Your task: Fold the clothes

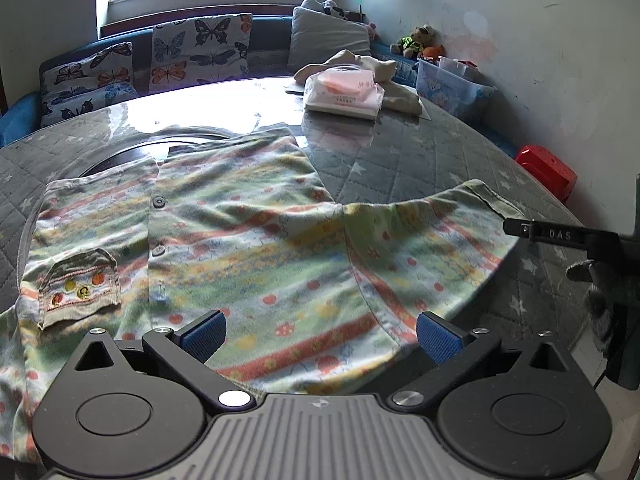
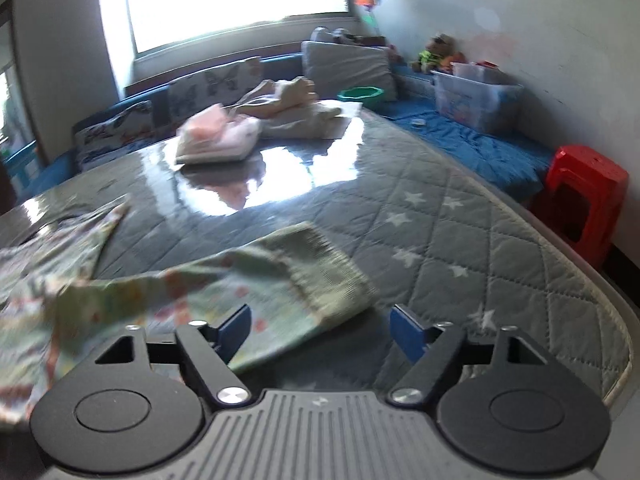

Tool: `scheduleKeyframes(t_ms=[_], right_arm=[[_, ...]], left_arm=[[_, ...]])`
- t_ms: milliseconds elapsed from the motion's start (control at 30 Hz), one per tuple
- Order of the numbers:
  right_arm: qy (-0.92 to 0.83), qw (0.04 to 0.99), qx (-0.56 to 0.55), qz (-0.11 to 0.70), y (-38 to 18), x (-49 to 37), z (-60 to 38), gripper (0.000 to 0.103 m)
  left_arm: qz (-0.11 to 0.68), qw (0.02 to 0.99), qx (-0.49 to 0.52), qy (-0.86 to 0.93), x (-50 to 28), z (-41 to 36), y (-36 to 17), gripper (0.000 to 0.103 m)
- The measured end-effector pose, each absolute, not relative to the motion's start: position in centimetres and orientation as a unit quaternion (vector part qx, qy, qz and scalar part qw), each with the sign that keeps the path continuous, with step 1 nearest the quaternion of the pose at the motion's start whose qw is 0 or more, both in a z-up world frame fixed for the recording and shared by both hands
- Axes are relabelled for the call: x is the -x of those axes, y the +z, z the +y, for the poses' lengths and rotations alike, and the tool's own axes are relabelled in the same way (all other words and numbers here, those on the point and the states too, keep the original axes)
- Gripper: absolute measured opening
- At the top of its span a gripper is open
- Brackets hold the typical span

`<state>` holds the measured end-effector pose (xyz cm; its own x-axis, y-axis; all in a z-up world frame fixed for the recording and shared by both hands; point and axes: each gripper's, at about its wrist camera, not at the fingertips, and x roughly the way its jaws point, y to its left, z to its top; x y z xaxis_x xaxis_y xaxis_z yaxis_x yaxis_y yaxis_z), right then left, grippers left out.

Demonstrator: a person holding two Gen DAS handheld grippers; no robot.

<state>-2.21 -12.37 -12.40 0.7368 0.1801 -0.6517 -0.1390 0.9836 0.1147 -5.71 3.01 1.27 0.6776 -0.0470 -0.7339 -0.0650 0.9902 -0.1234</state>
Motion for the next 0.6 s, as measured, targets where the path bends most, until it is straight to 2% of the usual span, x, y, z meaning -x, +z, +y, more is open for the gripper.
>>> scheduleKeyframes(t_ms=[100,233,300,367,467,600], right_arm=[[0.072,0.929,-0.041,0.36,-12.8,1.0,-12.8,0.063],[0.061,0.929,-0.038,0.362,-13.1,0.6,-12.7,0.056],[0.057,0.93,-0.035,0.361,-13.1,0.7,-12.6,0.041],[0.056,0.931,-0.034,0.358,-13.2,0.7,-12.7,0.036],[0.068,0.929,-0.044,0.362,-12.9,0.7,-12.7,0.014],[0.085,0.93,-0.064,0.352,-11.5,1.1,-12.5,0.008]], left_arm=[[0.403,0.912,0.074,0.005,5.1,3.4,1.3,0.103],[0.403,0.912,0.078,0.007,4.6,4.1,1.1,0.103],[0.406,0.91,0.082,0.01,4.4,4.4,1.0,0.103],[0.409,0.908,0.087,0.012,4.2,4.7,0.8,0.103],[0.407,0.909,0.089,0.012,4.2,5.1,0.8,0.103],[0.403,0.911,0.092,0.013,4.4,5.8,1.0,0.103]])
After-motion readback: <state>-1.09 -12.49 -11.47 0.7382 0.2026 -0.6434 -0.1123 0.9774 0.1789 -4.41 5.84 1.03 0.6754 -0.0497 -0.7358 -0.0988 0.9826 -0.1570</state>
